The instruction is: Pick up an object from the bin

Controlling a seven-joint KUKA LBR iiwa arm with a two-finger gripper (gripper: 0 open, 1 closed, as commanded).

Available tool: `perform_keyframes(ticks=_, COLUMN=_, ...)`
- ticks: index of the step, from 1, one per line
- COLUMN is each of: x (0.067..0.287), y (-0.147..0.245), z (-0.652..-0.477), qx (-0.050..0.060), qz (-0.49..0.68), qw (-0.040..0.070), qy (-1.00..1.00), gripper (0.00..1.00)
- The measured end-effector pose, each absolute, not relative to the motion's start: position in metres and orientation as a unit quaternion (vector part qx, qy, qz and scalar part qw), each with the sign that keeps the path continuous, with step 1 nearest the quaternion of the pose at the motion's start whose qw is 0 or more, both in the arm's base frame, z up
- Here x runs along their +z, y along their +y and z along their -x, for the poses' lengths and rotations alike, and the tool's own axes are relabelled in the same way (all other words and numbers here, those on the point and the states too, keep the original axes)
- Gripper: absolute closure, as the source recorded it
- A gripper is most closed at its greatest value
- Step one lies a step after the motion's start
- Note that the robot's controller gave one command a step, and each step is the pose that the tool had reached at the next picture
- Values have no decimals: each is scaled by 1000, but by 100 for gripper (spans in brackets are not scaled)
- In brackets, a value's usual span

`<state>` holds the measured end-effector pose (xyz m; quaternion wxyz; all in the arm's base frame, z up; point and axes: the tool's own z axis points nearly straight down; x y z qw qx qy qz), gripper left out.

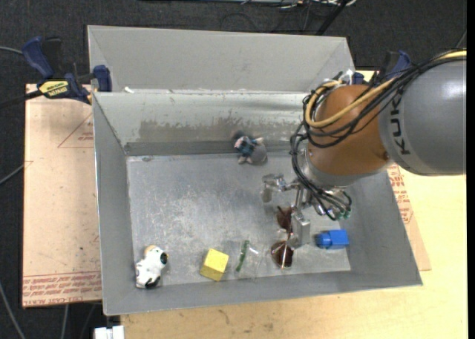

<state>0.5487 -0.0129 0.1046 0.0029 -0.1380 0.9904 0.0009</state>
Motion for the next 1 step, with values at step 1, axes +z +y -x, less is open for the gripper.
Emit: perform_keyframes(ticks=1, x=110, y=-30, z=-536, qx=1, qz=239, qw=-1, qy=971, gripper=0)
